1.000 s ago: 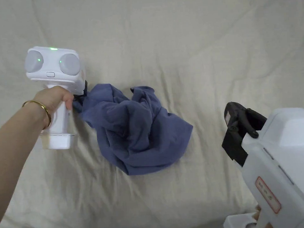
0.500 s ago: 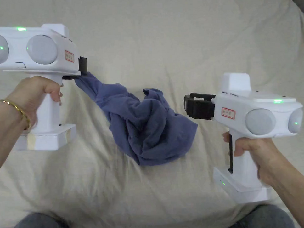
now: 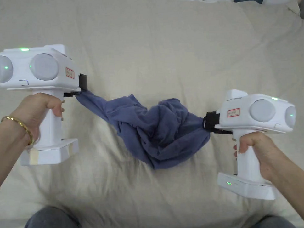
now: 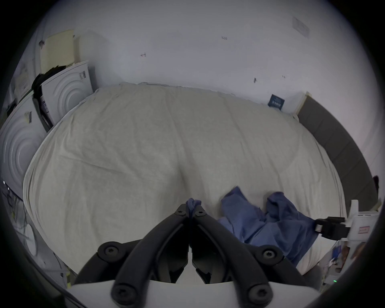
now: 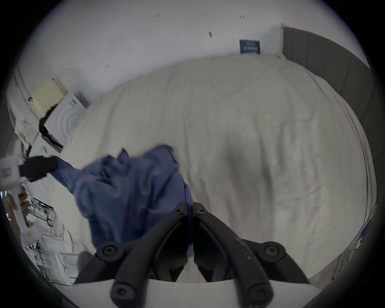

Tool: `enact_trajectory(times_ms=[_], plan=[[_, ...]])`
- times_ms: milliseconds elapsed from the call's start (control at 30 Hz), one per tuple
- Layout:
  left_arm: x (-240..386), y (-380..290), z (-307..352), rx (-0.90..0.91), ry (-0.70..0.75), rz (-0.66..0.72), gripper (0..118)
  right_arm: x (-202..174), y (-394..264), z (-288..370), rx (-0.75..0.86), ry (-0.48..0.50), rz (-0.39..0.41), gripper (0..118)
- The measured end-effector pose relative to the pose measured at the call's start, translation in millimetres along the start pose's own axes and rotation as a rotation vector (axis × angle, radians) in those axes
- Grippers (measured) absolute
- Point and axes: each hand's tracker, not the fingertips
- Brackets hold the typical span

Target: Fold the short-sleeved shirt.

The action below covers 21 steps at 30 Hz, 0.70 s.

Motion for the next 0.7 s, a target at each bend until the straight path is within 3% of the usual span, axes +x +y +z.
enact_trajectory(times_ms=[300, 433, 600, 700], plan=[[-12, 69, 103, 0.289, 0.001, 0.084, 1, 13, 77, 167, 0.329, 0.016, -0.001, 5], [-13, 119, 153, 0.421, 0.032, 0.117, 1, 16, 125, 228, 0.464, -0.107, 0.04, 5], [-5, 184, 187, 0.536, 0.071, 0.159, 1, 28, 186, 276, 0.584, -0.162, -0.046, 5], [13, 219, 189, 0.586, 0.115, 0.144, 1, 31, 220, 293, 0.641, -0.146, -0.1, 5]])
